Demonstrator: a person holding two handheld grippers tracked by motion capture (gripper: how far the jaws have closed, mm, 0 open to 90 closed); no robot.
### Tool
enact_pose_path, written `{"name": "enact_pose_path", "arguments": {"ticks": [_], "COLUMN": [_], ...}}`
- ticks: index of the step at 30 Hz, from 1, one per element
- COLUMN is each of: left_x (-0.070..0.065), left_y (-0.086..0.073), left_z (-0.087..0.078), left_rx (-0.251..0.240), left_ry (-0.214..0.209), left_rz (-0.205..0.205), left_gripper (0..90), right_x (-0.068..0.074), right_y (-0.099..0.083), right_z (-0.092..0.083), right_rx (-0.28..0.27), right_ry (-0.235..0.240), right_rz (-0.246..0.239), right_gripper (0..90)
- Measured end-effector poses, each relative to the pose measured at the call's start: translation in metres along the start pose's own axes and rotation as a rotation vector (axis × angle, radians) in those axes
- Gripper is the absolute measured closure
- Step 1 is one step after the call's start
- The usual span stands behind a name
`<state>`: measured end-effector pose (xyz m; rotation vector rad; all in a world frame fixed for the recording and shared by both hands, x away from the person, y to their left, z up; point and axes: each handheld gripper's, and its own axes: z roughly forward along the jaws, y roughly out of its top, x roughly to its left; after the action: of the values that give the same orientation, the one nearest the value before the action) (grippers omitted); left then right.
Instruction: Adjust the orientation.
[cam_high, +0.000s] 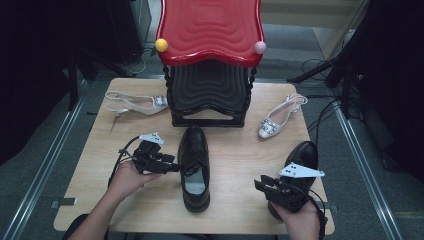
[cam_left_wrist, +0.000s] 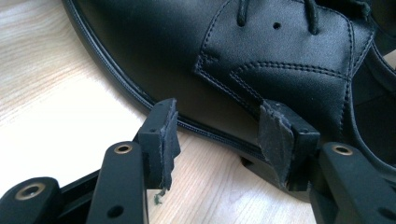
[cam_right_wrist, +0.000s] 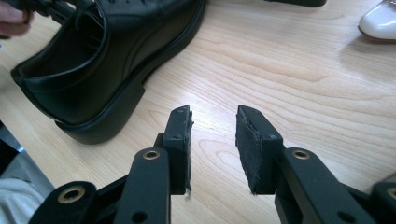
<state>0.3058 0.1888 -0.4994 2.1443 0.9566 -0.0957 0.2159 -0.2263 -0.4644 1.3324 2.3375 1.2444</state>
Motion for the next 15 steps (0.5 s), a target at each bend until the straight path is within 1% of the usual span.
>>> {"name": "enact_pose_path", "arguments": {"ticks": [1,3,5,8,11,13,15], "left_x": [0.0,0.003,0.005,0.007,0.007,0.007,0.006], "left_y": [0.0,0.001,0.001,0.002,0.003,0.003,0.003], "left_z": [0.0,0.001,0.002,0.003,0.003,0.003,0.003], "left_rx": [0.0,0.001,0.002,0.008,0.01,0.009,0.012], "left_ry": [0.0,-0.014,-0.028,-0.039,-0.046,-0.044,-0.036], "left_rz": [0.0,-0.007,-0.019,-0.023,-0.013,-0.009,-0.001], "left_gripper": [46.6,45.9,45.0,44.3,44.4,44.4,44.4], "right_x": [0.0,-0.003,-0.005,-0.009,-0.013,-0.015,-0.018], "right_y": [0.0,-0.003,-0.005,-0.009,-0.01,-0.011,-0.013], "right_z": [0.0,-0.005,-0.01,-0.017,-0.023,-0.025,-0.032], "right_rx": [0.0,0.014,0.011,0.003,0.005,0.003,0.0], "right_ry": [0.0,-0.042,-0.056,-0.085,-0.123,-0.13,-0.151], "right_rz": [0.0,-0.005,0.005,0.016,0.022,0.028,0.047], "right_gripper": [66.5,66.6,66.5,66.4,66.3,66.3,65.8]}}
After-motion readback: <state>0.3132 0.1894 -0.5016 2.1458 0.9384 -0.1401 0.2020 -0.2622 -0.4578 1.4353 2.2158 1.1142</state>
